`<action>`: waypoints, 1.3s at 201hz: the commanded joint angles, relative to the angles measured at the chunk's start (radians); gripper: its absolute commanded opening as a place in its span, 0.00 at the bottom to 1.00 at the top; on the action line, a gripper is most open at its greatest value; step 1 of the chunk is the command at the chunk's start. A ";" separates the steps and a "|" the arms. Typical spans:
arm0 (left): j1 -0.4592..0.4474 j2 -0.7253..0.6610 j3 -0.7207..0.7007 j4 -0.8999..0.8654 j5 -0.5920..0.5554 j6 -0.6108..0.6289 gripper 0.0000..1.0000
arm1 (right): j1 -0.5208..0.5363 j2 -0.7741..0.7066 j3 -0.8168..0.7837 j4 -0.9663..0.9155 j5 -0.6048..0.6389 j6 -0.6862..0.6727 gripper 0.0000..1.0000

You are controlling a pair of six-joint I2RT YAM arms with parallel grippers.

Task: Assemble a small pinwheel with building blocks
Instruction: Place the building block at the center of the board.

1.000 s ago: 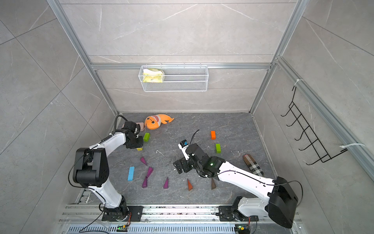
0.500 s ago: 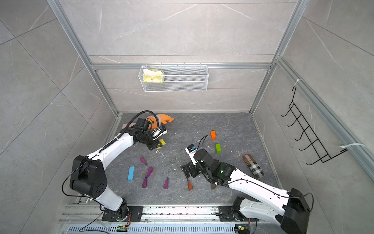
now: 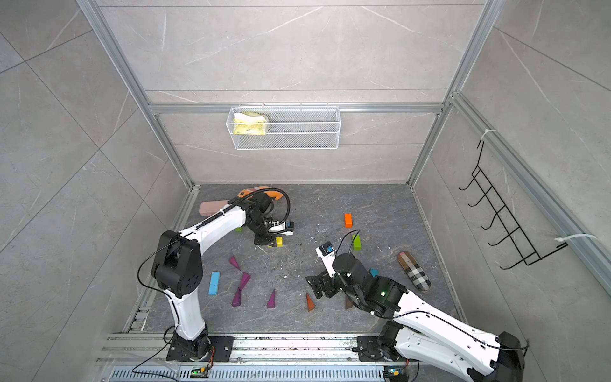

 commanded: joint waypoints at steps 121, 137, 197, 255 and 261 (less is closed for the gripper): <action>-0.014 0.024 -0.075 0.104 -0.015 -0.074 0.16 | 0.004 0.048 -0.032 0.030 -0.032 0.031 1.00; -0.014 0.025 -0.077 0.111 -0.013 -0.097 0.16 | 0.005 0.053 -0.034 0.033 -0.038 0.033 1.00; -0.029 0.031 -0.111 0.148 -0.033 -0.128 0.17 | 0.005 0.063 -0.027 0.032 -0.045 0.031 1.00; -0.036 0.033 -0.132 0.161 -0.035 -0.134 0.19 | 0.006 0.063 -0.030 0.032 -0.050 0.034 1.00; -0.035 0.033 -0.133 0.162 -0.035 -0.134 0.19 | 0.006 0.063 -0.030 0.032 -0.051 0.034 1.00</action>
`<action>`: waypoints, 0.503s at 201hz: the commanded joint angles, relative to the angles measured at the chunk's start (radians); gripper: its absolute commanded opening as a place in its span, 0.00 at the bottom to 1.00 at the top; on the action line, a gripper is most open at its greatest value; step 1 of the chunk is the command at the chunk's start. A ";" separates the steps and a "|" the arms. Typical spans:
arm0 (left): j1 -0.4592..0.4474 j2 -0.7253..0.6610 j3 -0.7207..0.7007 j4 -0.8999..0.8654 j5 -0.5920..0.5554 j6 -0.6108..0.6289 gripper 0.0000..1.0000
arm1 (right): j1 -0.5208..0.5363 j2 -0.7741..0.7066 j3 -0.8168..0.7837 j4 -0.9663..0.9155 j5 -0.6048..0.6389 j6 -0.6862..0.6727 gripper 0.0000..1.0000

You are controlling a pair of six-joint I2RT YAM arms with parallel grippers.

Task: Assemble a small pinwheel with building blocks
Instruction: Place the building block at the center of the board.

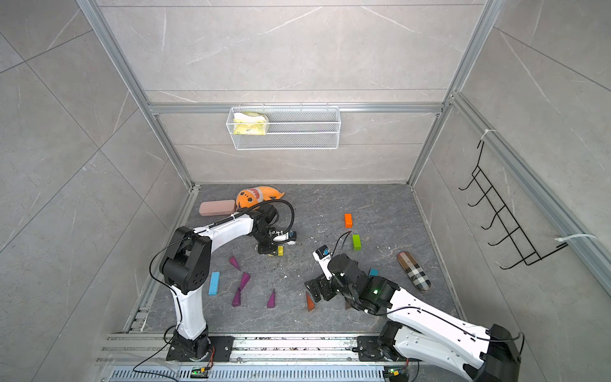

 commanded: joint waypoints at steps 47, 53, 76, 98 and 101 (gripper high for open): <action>-0.007 -0.009 -0.009 0.007 0.010 -0.004 0.21 | 0.004 0.012 -0.004 0.018 -0.014 0.010 1.00; -0.008 -0.009 -0.008 0.005 0.010 -0.003 0.21 | 0.003 0.013 -0.004 0.018 -0.014 0.010 1.00; -0.007 -0.003 -0.009 0.007 0.006 0.008 0.22 | 0.006 0.018 -0.004 0.022 -0.016 0.010 1.00; -0.008 0.006 -0.004 -0.004 -0.003 0.022 0.22 | 0.005 0.024 -0.009 0.034 -0.021 0.008 1.00; -0.007 0.006 -0.004 -0.006 -0.003 0.024 0.23 | 0.004 0.025 -0.009 0.035 -0.021 0.009 1.00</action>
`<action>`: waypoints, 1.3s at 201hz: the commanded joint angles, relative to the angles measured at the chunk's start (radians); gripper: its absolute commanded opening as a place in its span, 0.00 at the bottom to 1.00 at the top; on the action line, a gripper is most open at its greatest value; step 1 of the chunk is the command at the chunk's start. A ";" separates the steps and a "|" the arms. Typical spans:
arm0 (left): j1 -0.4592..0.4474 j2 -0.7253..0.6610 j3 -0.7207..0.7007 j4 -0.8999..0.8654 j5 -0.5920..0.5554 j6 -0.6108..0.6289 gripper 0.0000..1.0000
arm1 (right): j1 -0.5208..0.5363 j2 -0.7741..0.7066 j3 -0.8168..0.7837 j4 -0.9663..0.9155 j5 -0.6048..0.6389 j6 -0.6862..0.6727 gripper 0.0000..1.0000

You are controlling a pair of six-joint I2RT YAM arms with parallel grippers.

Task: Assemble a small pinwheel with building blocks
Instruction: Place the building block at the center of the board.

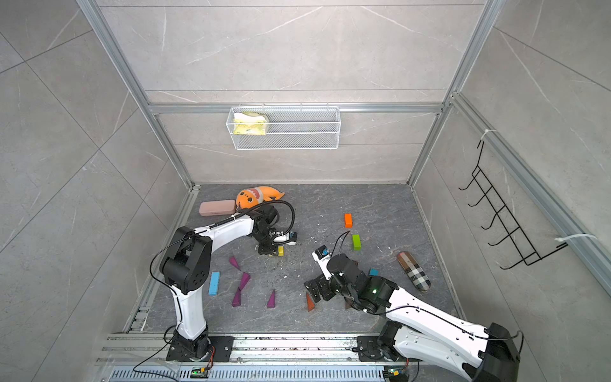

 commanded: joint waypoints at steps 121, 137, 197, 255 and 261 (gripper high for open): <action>-0.003 0.011 -0.006 0.004 0.023 0.017 0.36 | 0.004 0.026 0.013 0.014 -0.024 0.005 1.00; -0.002 0.010 -0.002 0.007 0.026 0.017 0.39 | 0.006 0.021 0.003 0.020 -0.023 0.009 1.00; -0.003 0.007 0.007 0.006 0.030 0.022 0.46 | 0.006 0.037 0.003 0.038 -0.032 0.010 1.00; -0.002 -0.060 0.026 -0.036 0.047 0.026 0.55 | 0.006 0.046 0.002 0.046 -0.031 0.004 1.00; -0.002 -0.076 0.028 -0.040 0.054 0.023 0.56 | 0.004 0.047 0.005 0.045 -0.028 0.002 1.00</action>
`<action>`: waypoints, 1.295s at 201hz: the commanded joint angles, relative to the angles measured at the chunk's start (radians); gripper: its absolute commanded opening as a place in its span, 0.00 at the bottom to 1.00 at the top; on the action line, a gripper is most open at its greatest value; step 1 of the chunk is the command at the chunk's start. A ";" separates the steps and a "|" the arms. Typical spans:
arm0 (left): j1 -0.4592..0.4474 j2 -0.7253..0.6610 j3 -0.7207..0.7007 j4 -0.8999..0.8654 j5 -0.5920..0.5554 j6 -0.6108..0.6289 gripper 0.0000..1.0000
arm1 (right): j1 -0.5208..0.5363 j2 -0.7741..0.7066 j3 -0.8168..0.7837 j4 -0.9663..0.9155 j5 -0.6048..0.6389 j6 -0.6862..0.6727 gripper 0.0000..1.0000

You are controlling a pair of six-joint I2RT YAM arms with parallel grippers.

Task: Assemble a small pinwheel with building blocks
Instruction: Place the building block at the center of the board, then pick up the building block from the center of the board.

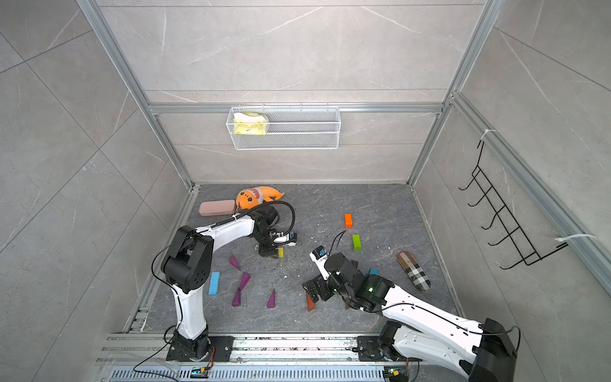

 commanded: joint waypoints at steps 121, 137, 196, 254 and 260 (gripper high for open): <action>0.275 -0.209 -0.005 0.349 -0.257 -0.501 0.55 | 0.004 0.027 0.116 -0.045 0.050 0.013 1.00; 0.329 -0.189 0.019 0.319 -0.253 -0.567 0.55 | 0.004 0.039 0.137 -0.046 0.028 0.013 1.00; 0.397 -0.039 0.129 0.231 -0.252 -0.598 0.53 | 0.004 0.108 0.163 -0.026 -0.027 0.013 1.00; 0.399 0.024 0.158 0.199 -0.273 -0.679 0.53 | 0.005 0.124 0.150 -0.014 -0.031 0.010 1.00; 0.399 0.021 0.149 0.204 -0.276 -0.687 0.53 | 0.004 0.128 0.151 -0.014 -0.032 0.008 1.00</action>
